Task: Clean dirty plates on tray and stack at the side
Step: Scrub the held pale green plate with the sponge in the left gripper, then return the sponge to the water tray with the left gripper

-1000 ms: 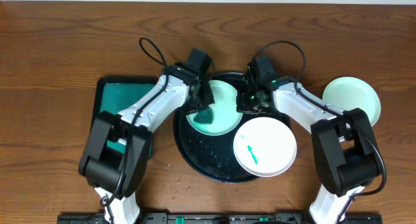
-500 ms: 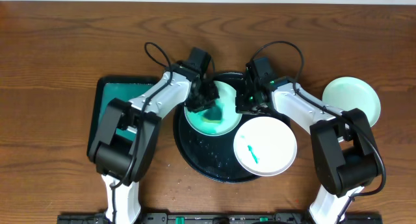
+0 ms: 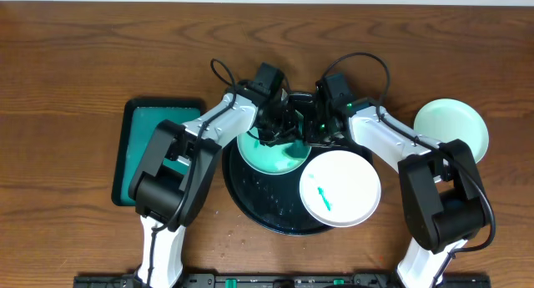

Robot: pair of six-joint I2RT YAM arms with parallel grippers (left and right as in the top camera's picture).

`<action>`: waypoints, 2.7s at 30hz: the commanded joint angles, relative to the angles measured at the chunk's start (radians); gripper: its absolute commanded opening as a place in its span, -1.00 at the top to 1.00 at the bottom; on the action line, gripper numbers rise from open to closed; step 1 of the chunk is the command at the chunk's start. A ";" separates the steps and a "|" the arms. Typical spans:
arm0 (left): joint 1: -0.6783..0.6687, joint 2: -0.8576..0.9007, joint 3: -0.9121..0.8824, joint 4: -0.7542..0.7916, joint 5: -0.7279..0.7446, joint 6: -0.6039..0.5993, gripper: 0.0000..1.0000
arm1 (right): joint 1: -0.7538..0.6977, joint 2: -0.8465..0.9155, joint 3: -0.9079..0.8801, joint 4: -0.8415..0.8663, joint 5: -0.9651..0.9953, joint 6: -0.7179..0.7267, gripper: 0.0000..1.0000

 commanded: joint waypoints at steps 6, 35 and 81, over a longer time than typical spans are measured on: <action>0.142 0.063 -0.024 -0.365 -0.525 0.064 0.86 | 0.032 0.029 -0.012 -0.018 -0.037 -0.013 0.98; 0.037 0.063 0.117 -0.378 -0.222 0.404 0.86 | 0.032 0.029 -0.012 -0.034 -0.026 -0.013 0.97; 0.275 -0.316 0.113 -0.762 -0.821 0.316 0.86 | 0.033 -0.091 0.007 -0.091 -0.020 -0.059 0.97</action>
